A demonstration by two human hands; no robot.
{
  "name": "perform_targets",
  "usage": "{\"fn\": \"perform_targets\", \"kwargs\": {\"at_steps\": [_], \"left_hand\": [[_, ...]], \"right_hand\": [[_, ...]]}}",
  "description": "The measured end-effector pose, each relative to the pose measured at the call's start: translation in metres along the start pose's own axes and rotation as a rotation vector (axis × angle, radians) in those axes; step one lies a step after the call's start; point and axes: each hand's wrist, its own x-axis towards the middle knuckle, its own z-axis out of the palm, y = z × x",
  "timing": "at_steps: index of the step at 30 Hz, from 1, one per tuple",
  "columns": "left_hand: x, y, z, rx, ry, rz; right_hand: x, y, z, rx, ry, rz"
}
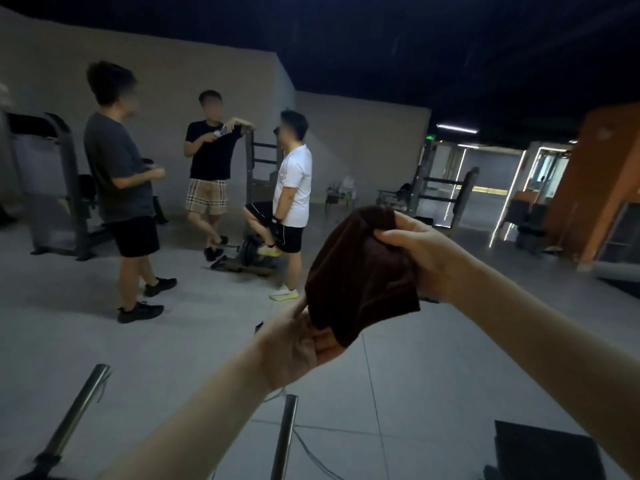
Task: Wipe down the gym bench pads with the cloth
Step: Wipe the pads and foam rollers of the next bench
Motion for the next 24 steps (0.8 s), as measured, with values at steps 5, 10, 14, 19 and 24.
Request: {"fn": "perform_targets", "kwargs": {"at_steps": [5, 10, 14, 19, 24], "left_hand": [[0.063, 0.013, -0.015, -0.194, -0.113, -0.066], [0.139, 0.014, -0.005, -0.288, -0.155, -0.059], [0.203, 0.013, 0.009, -0.203, -0.149, 0.063], [0.293, 0.027, 0.018, -0.148, -0.129, 0.237], [0.417, 0.059, 0.043, -0.045, -0.029, 0.429]], "right_hand": [[0.032, 0.025, -0.042, -0.034, 0.06, -0.027], [0.055, 0.051, -0.096, -0.16, 0.153, -0.04], [0.08, 0.062, -0.155, -0.24, 0.218, -0.05], [0.126, 0.077, -0.241, -0.359, 0.239, -0.053], [0.207, 0.09, -0.342, -0.436, 0.311, -0.076]]}}
